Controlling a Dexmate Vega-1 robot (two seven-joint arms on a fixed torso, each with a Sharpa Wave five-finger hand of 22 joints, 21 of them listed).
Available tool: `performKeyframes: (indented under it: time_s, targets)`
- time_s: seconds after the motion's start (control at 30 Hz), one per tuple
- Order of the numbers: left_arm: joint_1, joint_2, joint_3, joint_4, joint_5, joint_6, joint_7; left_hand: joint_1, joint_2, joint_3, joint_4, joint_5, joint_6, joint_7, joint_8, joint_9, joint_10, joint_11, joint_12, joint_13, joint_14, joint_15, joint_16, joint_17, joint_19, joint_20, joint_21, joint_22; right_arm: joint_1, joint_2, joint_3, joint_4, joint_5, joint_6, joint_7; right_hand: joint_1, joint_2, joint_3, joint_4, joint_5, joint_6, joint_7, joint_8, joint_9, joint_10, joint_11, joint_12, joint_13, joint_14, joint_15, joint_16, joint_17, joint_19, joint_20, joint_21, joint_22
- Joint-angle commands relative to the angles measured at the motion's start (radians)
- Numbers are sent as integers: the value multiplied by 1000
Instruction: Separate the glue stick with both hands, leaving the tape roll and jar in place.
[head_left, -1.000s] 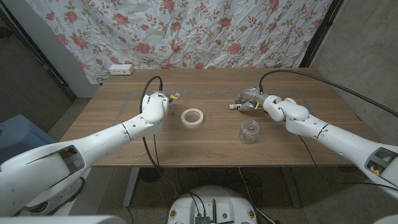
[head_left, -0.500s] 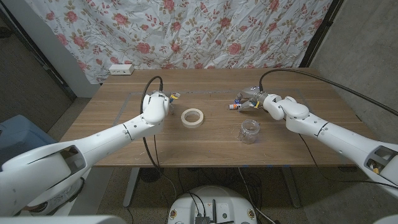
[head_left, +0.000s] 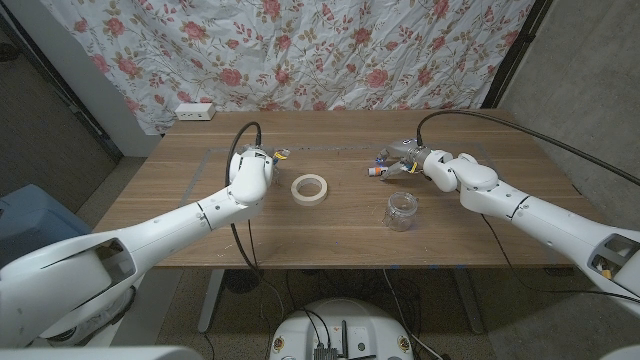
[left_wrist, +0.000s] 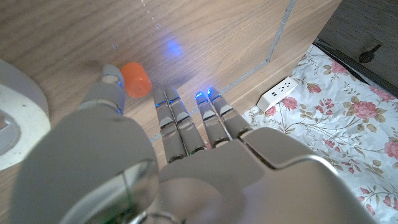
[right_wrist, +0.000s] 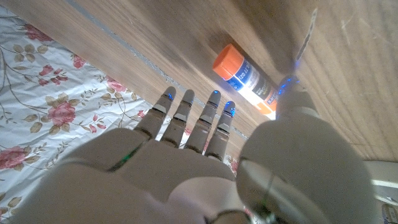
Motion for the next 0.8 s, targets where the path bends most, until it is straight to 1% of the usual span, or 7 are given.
performKeyframes:
  time_s: [0.03, 0.1, 0.13, 0.2, 0.33, 0.57, 0.8]
  targets:
    - [31, 8, -42, -42, 39, -12, -18, -4, -10, -5, 1, 5, -32, 1, 1, 2, -50, 10, -2, -2, -32, 5, -2, 5, -47, 6, -4, 1, -4, -7, 7, -16, 8, 3, 25, -17, -5, -9, 4, 14, -21, 2, 1, 0, -22, 9, -2, 2, -17, -19, -7, 4, -11, 7, -2, 4]
    - [40, 10, -53, -50, 37, -18, -11, -9, -12, -9, 3, 5, -63, -1, 0, 1, -81, 8, -1, -3, -52, 9, -1, 5, -65, 8, -2, 1, -6, -8, 8, -19, 7, 0, 28, -28, -9, -14, 6, 20, -43, 3, -2, -1, -37, 9, -3, 1, -22, -14, -9, 6, -14, 9, -1, 4]
    - [44, 10, -53, -51, 47, -16, -8, -12, -11, -10, 3, 5, -80, -7, 2, 1, -119, 22, -4, -4, -71, 15, -2, 5, -82, 10, -1, 1, -7, -8, 9, -21, 9, 0, 30, -32, -10, -16, 7, 23, -50, 3, -3, -1, -42, 10, -2, 1, -26, -8, -11, 7, -17, 10, -2, 4]
    - [56, 11, -61, -56, 57, -20, 12, -17, -11, -13, 4, 5, -85, -11, 6, 0, -164, 28, -7, -5, -94, 20, -3, 5, -104, 12, -2, 1, -6, -10, 12, -22, 19, 6, 40, -46, -14, -23, 10, 33, -77, 3, -5, -2, -65, 16, -4, -1, -37, -4, -17, 8, -23, 12, -2, 4]
    - [79, 8, -88, -65, 39, -28, 43, -21, -13, -15, 5, 5, -96, -15, 4, 0, -185, 26, -7, -5, -103, 11, -3, 5, -110, 14, -1, 1, -1, -15, 16, -18, 46, 32, 64, -76, -17, -37, 14, 63, -155, 4, -7, -4, -140, 45, -6, -5, -95, 39, -44, 10, -52, 17, -4, 4]
    - [126, 19, -141, -95, -11, -36, 101, -36, -15, -22, 8, 4, -138, -19, 0, -1, -248, 34, -7, -6, -126, 9, -2, 5, -126, 16, 0, 1, -6, -18, 35, -6, 98, 59, 64, -121, -13, -53, 29, 74, -205, 5, -5, -8, -202, 53, -7, -8, -146, 73, -67, 11, -93, 20, -8, 4]
    - [178, 9, -202, -105, -102, -25, 225, -48, -13, -26, 11, 3, -176, -24, -2, 1, -278, 42, -3, -6, -142, 12, -2, 5, -135, 20, 2, 1, -15, -14, 65, 2, 174, 70, 65, -206, -3, -83, 61, 84, -276, 19, -4, -10, -290, 72, -7, -13, -210, 105, -93, 9, -137, 27, -5, 4]
